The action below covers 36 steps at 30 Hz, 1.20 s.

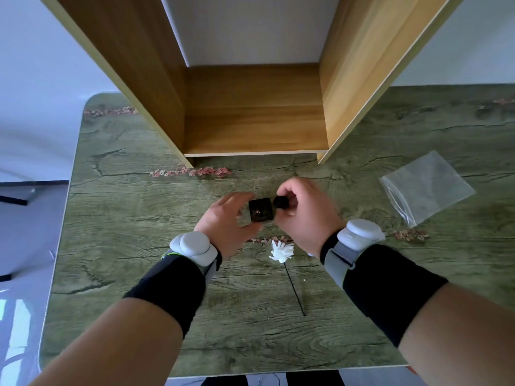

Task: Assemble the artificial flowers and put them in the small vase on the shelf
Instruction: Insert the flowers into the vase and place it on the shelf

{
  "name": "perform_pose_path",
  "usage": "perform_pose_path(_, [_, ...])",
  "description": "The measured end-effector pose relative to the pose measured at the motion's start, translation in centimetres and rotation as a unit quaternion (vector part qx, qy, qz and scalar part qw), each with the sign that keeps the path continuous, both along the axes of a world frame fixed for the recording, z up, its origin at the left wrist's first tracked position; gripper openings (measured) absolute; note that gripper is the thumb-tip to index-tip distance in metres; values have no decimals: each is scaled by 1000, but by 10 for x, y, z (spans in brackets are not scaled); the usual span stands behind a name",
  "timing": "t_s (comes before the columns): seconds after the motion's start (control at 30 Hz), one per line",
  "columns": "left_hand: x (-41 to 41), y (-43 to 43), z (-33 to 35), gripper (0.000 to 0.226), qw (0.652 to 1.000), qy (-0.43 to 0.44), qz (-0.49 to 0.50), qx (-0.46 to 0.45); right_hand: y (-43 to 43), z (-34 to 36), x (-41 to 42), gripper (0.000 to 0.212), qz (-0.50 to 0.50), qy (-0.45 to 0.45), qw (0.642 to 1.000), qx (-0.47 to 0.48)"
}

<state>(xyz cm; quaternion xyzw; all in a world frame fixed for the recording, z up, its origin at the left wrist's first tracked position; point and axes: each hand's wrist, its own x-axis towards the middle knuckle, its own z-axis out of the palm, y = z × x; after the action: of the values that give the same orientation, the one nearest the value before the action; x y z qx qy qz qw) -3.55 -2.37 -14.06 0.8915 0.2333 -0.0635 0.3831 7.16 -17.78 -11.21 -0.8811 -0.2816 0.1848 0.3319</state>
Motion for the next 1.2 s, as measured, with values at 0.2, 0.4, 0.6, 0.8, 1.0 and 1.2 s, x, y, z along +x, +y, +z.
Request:
perform_pose_path(0.2, [-7,3,-9,60,1000,-17,21,-17,13,-3,-8,16,69,-50,996,-15])
perform_pose_path(0.4, [-6,5,-12,52,999,-21,15,-33,13,-13,-2,28,140,-94,984,-61])
perform_pose_path(0.6, [-6,6,-14,53,999,-23,10,-29,12,-8,0,48,154,-130,976,-85])
perform_pose_path(0.8, [-5,6,-16,53,1000,-15,6,-23,15,-5,4,47,148,-100,976,-125])
perform_pose_path(1.0, [-5,6,-18,54,999,-13,10,-31,7,-3,7,31,148,-93,976,-130])
perform_pose_path(1.2, [-5,6,-18,53,999,-9,7,-33,5,-1,4,30,161,-85,978,-106])
